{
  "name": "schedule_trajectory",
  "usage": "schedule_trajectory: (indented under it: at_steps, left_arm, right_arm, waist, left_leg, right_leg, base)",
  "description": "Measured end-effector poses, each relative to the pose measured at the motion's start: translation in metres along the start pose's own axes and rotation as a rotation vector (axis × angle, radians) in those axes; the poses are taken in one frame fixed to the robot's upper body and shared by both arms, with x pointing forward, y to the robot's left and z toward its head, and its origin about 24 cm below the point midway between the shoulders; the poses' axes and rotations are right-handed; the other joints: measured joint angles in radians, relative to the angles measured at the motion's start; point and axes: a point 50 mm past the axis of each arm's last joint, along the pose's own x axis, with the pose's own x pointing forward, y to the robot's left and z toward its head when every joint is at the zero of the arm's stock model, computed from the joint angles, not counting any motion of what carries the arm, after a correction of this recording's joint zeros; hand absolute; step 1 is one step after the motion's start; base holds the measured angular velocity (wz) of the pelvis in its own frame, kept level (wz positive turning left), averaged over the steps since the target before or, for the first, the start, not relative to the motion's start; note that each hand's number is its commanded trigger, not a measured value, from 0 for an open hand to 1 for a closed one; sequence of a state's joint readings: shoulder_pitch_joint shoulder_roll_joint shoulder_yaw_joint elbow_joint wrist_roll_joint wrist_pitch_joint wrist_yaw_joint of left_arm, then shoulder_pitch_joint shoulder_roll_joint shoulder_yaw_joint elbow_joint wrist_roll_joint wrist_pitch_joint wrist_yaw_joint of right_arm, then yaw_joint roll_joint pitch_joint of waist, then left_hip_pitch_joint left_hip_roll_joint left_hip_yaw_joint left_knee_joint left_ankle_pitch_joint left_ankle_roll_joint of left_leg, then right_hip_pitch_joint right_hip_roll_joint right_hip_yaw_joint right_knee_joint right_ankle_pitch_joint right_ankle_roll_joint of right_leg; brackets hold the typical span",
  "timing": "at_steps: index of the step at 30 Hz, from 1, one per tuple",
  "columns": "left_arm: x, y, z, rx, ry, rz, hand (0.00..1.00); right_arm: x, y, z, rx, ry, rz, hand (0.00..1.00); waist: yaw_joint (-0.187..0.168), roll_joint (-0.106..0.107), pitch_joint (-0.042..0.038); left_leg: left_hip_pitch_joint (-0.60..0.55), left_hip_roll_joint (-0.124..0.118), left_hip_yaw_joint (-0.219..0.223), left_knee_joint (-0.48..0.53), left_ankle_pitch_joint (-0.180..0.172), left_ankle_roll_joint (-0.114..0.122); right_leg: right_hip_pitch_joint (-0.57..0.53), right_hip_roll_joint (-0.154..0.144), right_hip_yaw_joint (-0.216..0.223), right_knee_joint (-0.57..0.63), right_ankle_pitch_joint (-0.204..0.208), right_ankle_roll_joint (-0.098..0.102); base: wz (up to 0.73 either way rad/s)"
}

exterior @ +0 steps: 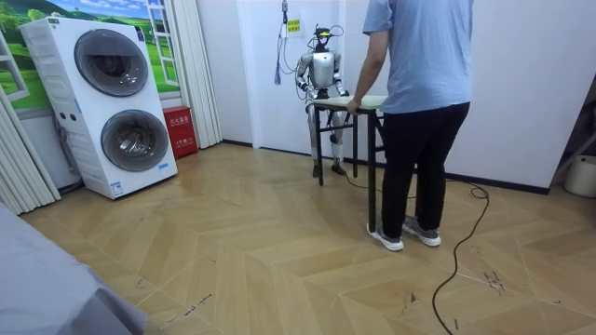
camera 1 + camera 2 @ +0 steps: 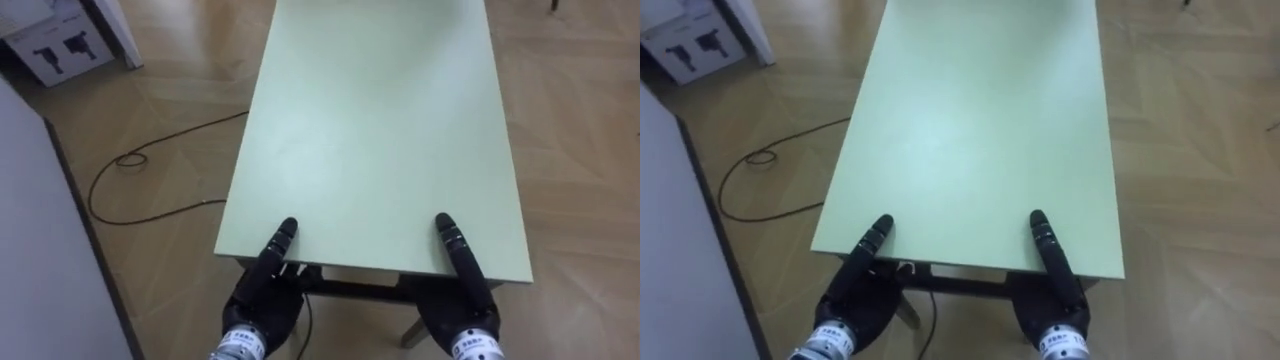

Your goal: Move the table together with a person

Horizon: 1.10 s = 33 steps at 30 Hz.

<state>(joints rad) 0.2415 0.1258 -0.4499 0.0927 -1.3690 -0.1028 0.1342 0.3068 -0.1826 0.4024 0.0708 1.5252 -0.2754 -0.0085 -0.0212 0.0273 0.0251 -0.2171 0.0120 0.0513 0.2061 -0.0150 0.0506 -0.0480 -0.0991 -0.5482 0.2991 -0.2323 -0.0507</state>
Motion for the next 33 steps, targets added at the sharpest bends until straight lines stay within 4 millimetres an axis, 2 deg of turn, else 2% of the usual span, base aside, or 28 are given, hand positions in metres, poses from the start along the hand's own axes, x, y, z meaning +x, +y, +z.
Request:
schedule_trajectory:
  at_steps: [4, 6, 9, 10, 11, 12, 13, 14, 15, 16, 17, 19, 21, 22, 24, 25, 26, 27, 28, 33]
  left_arm:
    - [-0.001, 0.001, 0.001, 0.005, -0.006, 0.003, 1.0]
    - [-0.001, 0.001, 0.001, 0.005, -0.006, 0.007, 1.0]
    - [0.0, 0.0, 0.0, 0.011, 0.002, 0.0, 1.0]
    - [0.001, -0.002, 0.0, 0.016, 0.006, -0.005, 1.0]
    - [0.001, -0.002, 0.0, 0.016, 0.005, -0.006, 1.0]
    - [0.001, -0.002, 0.0, 0.015, 0.004, -0.006, 1.0]
    - [0.001, -0.001, 0.001, 0.013, 0.002, -0.004, 1.0]
    - [0.001, 0.0, 0.001, 0.01, 0.001, -0.001, 1.0]
    - [0.001, 0.0, 0.001, 0.01, 0.001, -0.002, 1.0]
    - [0.001, -0.001, 0.001, 0.009, 0.001, -0.005, 1.0]
    - [0.002, -0.003, 0.0, -0.003, 0.0, -0.008, 1.0]
    - [0.003, -0.004, 0.0, -0.01, 0.0, -0.013, 1.0]
    - [0.004, -0.007, 0.0, -0.007, 0.011, -0.02, 1.0]
    - [0.005, -0.007, 0.0, -0.007, 0.011, -0.02, 1.0]
    - [0.006, -0.009, -0.001, -0.013, 0.013, -0.026, 1.0]
    - [0.006, -0.01, -0.002, -0.015, 0.013, -0.029, 1.0]
    - [0.006, -0.011, -0.002, -0.02, 0.014, -0.033, 1.0]
    - [0.006, -0.011, -0.002, -0.022, 0.013, -0.034, 1.0]
    - [0.006, -0.011, -0.002, -0.023, 0.01, -0.031, 1.0]
    - [0.005, -0.008, -0.001, -0.023, 0.007, -0.021, 1.0]
  right_arm:
    - [-0.001, 0.0, -0.003, 0.0, -0.003, -0.004, 1.0]
    - [-0.002, 0.0, -0.004, -0.002, -0.007, -0.002, 1.0]
    - [-0.005, -0.003, -0.003, 0.0, -0.024, 0.0, 1.0]
    - [-0.007, -0.005, -0.003, 0.005, -0.03, 0.002, 1.0]
    - [-0.007, -0.005, -0.003, 0.009, -0.03, 0.004, 1.0]
    - [-0.007, -0.005, -0.004, 0.012, -0.03, 0.003, 1.0]
    - [-0.007, -0.005, -0.005, 0.017, -0.029, 0.002, 1.0]
    - [-0.007, -0.005, -0.005, 0.017, -0.027, 0.001, 1.0]
    - [-0.006, -0.005, -0.005, 0.018, -0.027, 0.003, 1.0]
    - [-0.006, -0.004, -0.005, 0.018, -0.03, 0.007, 1.0]
    - [-0.006, -0.004, -0.005, 0.019, -0.032, 0.012, 1.0]
    - [-0.006, -0.004, -0.003, 0.019, -0.039, 0.021, 1.0]
    - [-0.004, -0.003, 0.0, 0.017, -0.043, 0.027, 1.0]
    - [-0.004, -0.002, 0.0, 0.017, -0.038, 0.03, 1.0]
    - [-0.004, -0.002, 0.001, 0.016, -0.042, 0.031, 1.0]
    - [-0.003, -0.002, 0.002, 0.018, -0.045, 0.031, 1.0]
    - [-0.003, -0.002, 0.003, 0.02, -0.048, 0.032, 1.0]
    - [-0.003, -0.001, 0.002, 0.021, -0.048, 0.033, 1.0]
    - [-0.003, -0.001, 0.002, 0.022, -0.045, 0.034, 1.0]
    - [-0.002, 0.0, 0.001, 0.017, -0.036, 0.037, 1.0]
  waist:
    - [0.022, -0.005, 0.0017]
    - [0.022, -0.008, 0.0012]
    - [0.008, -0.008, 0.0012]
    - [0.002, -0.008, 0.0013]
    - [0.002, -0.008, 0.0013]
    - [0.002, -0.008, 0.0014]
    - [0.0, -0.012, 0.0034]
    - [0.0, -0.014, 0.0044]
    - [-0.002, -0.013, 0.0042]
    - [-0.017, -0.013, 0.0043]
    - [-0.035, -0.012, 0.0042]
    - [-0.056, -0.01, 0.0031]
    - [-0.057, -0.005, 0.0022]
    - [-0.057, -0.004, 0.0015]
    - [-0.061, -0.003, 0.0011]
    - [-0.061, -0.003, 0.0012]
    - [-0.057, 0.0, -0.0005]
    - [-0.055, 0.001, -0.0003]
    - [-0.047, 0.004, -0.0006]
    - [0.006, 0.012, -0.0036]
  left_leg:
    - [-0.012, 0.002, -0.036, -0.001, 0.01, -0.009]
    - [-0.028, 0.001, -0.063, 0.0, 0.024, -0.007]
    - [-0.035, -0.019, -0.141, -0.028, 0.077, -0.016]
    - [-0.035, -0.025, -0.173, -0.049, 0.105, -0.034]
    - [-0.036, -0.025, -0.179, -0.072, 0.133, -0.051]
    - [-0.036, -0.024, -0.167, -0.079, 0.143, -0.059]
    - [-0.05, -0.021, -0.095, -0.033, 0.114, -0.063]
    - [-0.068, -0.005, 0.003, 0.102, 0.015, -0.065]
    - [-0.073, 0.001, 0.044, 0.158, -0.026, -0.06]
    - [-0.072, 0.014, 0.093, 0.241, -0.093, -0.064]
    - [-0.062, 0.028, 0.122, 0.276, -0.137, -0.065]
    - [-0.031, 0.045, 0.14, 0.268, -0.177, -0.068]
    - [-0.009, 0.046, 0.133, 0.211, -0.182, -0.068]
    - [0.004, 0.045, 0.126, 0.182, -0.181, -0.066]
    - [0.006, 0.043, 0.108, 0.154, -0.175, -0.054]
    - [0.005, 0.043, 0.11, 0.151, -0.172, -0.05]
    - [0.004, 0.042, 0.114, 0.147, -0.171, -0.047]
    - [0.004, 0.04, 0.114, 0.146, -0.17, -0.046]
    - [0.005, 0.031, 0.112, 0.14, -0.166, -0.04]
    - [0.013, 0.029, 0.137, 0.126, -0.163, -0.035]
  right_leg:
    - [0.014, 0.017, -0.028, -0.028, 0.006, -0.008]
    - [0.014, 0.031, -0.045, -0.043, 0.011, -0.015]
    - [0.031, 0.056, -0.034, -0.071, 0.013, -0.024]
    - [0.035, 0.067, -0.028, -0.084, 0.013, -0.032]
    - [0.036, 0.072, -0.05, -0.094, 0.014, -0.043]
    - [0.036, 0.065, -0.067, -0.099, 0.016, -0.05]
    - [0.032, 0.051, -0.114, -0.104, 0.01, -0.063]
    - [0.04, 0.049, -0.132, -0.114, 0.01, -0.067]
    - [0.046, 0.048, -0.144, -0.114, 0.009, -0.068]
    - [0.044, 0.048, -0.174, -0.113, 0.007, -0.074]
    - [0.041, 0.049, -0.21, -0.109, 0.002, -0.077]
    - [0.036, 0.055, -0.244, -0.106, -0.001, -0.079]
    - [0.031, 0.061, -0.249, -0.1, -0.001, -0.078]
    - [0.028, 0.062, -0.233, -0.088, -0.004, -0.075]
    - [0.005, 0.074, -0.076, -0.042, -0.014, -0.056]
    - [0.0, 0.076, -0.047, -0.033, -0.017, -0.051]
    - [-0.007, 0.078, -0.017, -0.017, -0.027, -0.033]
    - [-0.008, 0.079, -0.006, -0.013, -0.032, -0.023]
    - [-0.012, 0.083, 0.026, -0.004, -0.04, -0.01]
    - [-0.025, 0.083, 0.091, 0.025, -0.042, -0.006]
  base:
    - [0.21]
    - [0.39]
    - [0.75]
    - [0.78]
    - [0.71]
    - [0.5]
    - [0.38]
    - [0.36]
    - [0.5]
    - [0.73]
    - [0.77]
    - [0.6]
    - [0.28]
    - [0.16]
    - [0.36]
    - [0.4]
    - [0.3]
    - [0.3]
    - [0.2]
    - [0.03]
